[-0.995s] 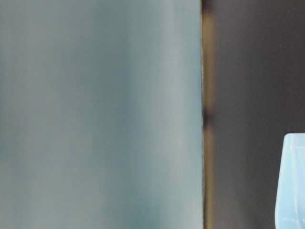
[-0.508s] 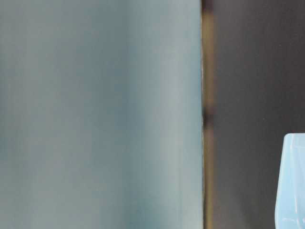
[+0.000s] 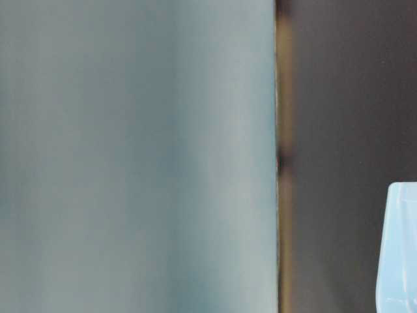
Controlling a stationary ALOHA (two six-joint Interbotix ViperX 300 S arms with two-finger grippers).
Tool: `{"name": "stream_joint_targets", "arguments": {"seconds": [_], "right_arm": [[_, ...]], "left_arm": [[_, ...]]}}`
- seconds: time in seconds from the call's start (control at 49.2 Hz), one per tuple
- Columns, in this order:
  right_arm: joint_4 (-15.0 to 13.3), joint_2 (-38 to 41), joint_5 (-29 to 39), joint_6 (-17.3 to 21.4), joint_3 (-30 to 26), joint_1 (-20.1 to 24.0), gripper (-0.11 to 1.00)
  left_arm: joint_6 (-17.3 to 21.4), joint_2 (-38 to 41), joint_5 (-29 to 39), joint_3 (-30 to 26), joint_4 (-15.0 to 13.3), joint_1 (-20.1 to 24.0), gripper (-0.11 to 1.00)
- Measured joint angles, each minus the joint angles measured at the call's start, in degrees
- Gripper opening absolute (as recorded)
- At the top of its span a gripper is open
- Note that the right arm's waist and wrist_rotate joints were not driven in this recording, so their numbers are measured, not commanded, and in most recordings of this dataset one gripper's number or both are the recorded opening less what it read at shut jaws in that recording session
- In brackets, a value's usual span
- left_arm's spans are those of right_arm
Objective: Hold the dustpan with the left arm, while a human hand uses a hand brush to gather screws into the dustpan.
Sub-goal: 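Move the left gripper to the light-blue dustpan handle and close on it, then hold the dustpan handle steady with the left gripper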
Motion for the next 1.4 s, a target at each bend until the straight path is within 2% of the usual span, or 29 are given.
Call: {"name": "stream_joint_targets", "arguments": {"seconds": [0.102,0.244,0.508,0.812,0.894,0.955,1.015,1.117,1.401], "right_arm": [[0.0,-1.58,0.35,0.09,0.09,0.0,0.0],[0.0,-2.11,0.53,0.0,0.09,0.0,0.0],[0.0,-2.2,0.62,0.0,0.09,0.0,0.0],[0.0,-2.2,0.62,0.0,0.18,0.0,0.0],[0.0,-2.2,0.62,0.0,0.44,0.0,0.0],[0.0,-2.2,0.53,0.0,0.62,0.0,0.0],[0.0,-2.2,0.35,0.09,0.88,0.0,0.0],[0.0,-2.2,0.35,0.0,0.97,0.0,0.0],[0.0,-2.29,0.35,0.09,0.97,0.0,0.0]], "left_arm": [[-1.23,2.64,-6.59,2.11,0.0,-0.09,0.89],[-2.46,8.61,-10.9,1.76,0.0,-0.44,0.89],[-2.46,16.7,-12.3,-1.32,0.0,-0.88,0.89],[-2.46,18.11,-13.18,-2.46,0.0,-0.88,0.87],[-2.46,18.28,-13.01,-2.55,0.0,-0.97,0.82],[-2.46,18.46,-12.74,-2.64,0.0,-0.88,0.73],[-2.46,18.46,-12.57,-2.64,0.0,-0.88,0.59],[-2.46,18.37,-12.39,-2.64,0.0,-0.79,0.3],[-2.37,17.93,-12.3,-2.99,0.0,-0.79,0.3]]}}
